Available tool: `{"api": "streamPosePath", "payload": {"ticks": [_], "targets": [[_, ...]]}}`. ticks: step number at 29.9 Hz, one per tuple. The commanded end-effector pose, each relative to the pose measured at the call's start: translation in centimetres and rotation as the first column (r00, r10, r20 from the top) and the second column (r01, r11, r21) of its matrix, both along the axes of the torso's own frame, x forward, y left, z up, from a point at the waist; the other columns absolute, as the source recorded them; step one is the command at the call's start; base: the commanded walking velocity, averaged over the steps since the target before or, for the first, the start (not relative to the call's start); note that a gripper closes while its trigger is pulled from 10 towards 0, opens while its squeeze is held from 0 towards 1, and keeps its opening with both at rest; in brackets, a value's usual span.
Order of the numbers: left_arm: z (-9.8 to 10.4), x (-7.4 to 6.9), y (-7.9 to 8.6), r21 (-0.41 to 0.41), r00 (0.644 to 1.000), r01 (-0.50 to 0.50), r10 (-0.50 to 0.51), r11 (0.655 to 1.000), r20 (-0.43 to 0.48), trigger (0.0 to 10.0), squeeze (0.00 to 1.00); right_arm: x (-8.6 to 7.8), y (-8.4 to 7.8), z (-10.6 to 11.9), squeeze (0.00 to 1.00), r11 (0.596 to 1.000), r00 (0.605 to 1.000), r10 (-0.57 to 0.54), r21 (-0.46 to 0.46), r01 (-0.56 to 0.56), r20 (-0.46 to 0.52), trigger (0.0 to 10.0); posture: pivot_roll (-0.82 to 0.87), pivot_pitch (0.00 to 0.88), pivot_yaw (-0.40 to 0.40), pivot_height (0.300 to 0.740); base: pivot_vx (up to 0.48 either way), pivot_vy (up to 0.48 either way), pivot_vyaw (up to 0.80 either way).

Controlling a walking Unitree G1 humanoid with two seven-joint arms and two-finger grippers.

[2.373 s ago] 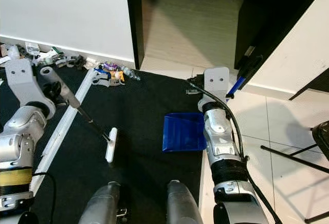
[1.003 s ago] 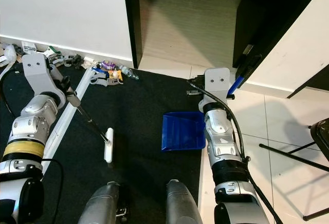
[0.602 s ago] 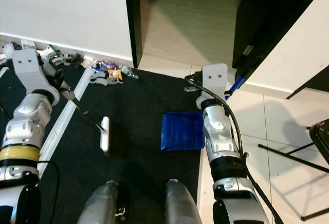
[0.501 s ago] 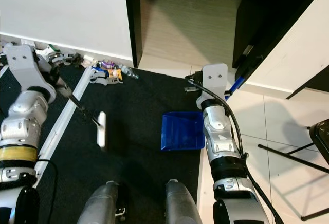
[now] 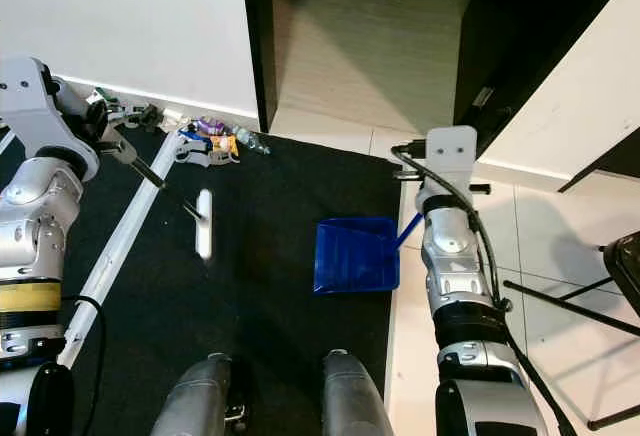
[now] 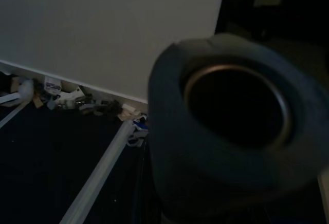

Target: Sweep floor

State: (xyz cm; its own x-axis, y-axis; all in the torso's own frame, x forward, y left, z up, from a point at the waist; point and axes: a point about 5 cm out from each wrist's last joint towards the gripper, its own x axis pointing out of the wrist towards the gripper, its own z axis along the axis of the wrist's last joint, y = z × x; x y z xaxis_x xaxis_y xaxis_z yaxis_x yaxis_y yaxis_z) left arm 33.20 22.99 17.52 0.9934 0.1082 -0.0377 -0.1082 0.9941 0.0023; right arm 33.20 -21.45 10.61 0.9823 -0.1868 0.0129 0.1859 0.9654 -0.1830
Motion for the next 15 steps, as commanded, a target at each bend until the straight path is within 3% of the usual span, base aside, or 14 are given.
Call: {"api": "streamPosePath", "payload": {"ticks": [1,6,15], "targets": [[0.4,-0.3,-0.9,0.017,0.999,0.032,-0.033,0.999,0.025,10.0,0.00,0.0,-0.1,0.0,0.00,1.000,1.000,0.013,0.014,-0.013,0.004,10.0,-0.04,0.076,0.025,0.740,0.000,0.000,0.00],[0.4,-0.4,-1.8,0.033,0.998,0.055,-0.056,0.998,0.030,10.0,0.00,0.4,0.6,0.2,0.00,0.999,0.999,0.035,0.024,-0.035,0.018,10.0,-0.03,0.066,0.017,0.740,0.000,0.000,0.00],[0.0,-0.1,-1.4,0.019,1.000,-0.008,0.007,1.000,0.014,10.0,0.00,0.5,1.4,0.2,0.00,0.998,0.998,0.062,0.027,-0.062,0.021,10.0,-0.03,0.066,0.014,0.740,0.000,-0.035,0.00]]}}
